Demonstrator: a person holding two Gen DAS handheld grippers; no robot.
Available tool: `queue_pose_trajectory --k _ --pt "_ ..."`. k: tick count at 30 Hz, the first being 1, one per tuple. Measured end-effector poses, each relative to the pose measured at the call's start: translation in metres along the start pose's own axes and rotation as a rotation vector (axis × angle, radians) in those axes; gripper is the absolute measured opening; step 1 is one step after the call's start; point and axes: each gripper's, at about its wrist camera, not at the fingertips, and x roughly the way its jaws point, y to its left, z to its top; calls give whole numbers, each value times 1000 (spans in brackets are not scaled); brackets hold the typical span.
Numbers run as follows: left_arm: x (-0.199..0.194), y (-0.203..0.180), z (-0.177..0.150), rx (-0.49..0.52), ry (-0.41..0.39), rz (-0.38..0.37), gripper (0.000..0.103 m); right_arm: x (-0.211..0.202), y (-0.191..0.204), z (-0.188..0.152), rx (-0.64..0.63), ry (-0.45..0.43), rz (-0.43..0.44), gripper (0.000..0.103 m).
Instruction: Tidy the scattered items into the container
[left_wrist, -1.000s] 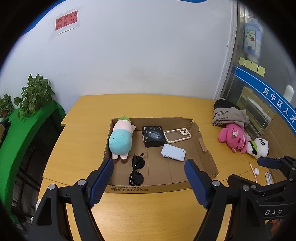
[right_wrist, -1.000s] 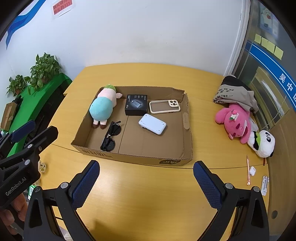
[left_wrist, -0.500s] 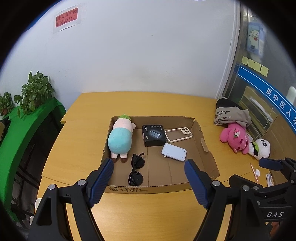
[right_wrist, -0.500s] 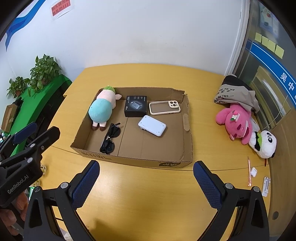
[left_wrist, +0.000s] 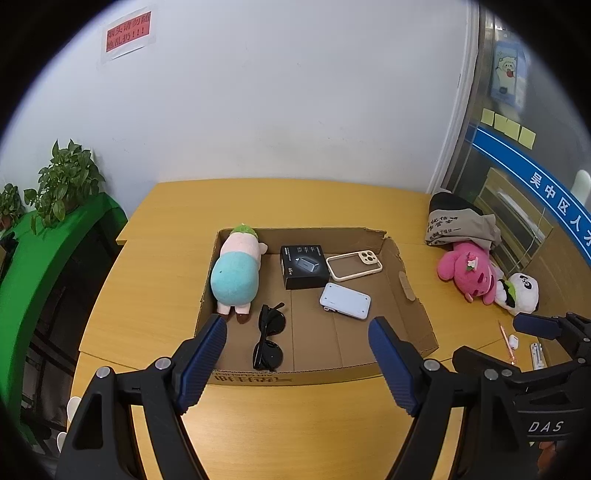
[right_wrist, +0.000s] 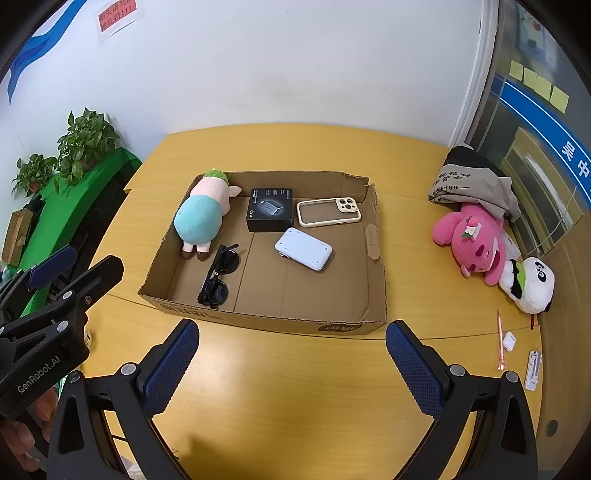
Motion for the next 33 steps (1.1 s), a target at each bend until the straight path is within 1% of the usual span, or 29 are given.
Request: queue_pose_trajectory --k 8,12,19,33 --pt "1 2 1 4 -19 28 79 4 1 1 -2 6 3 103" --pt "2 1 2 22 -24 45 79 7 1 2 -2 11 3 103" --pt "11 0 0 21 17 39 79 12 0 3 -2 18 3 103" --pt "24 -4 1 32 52 30 79 20 -5 8 5 26 0 103"
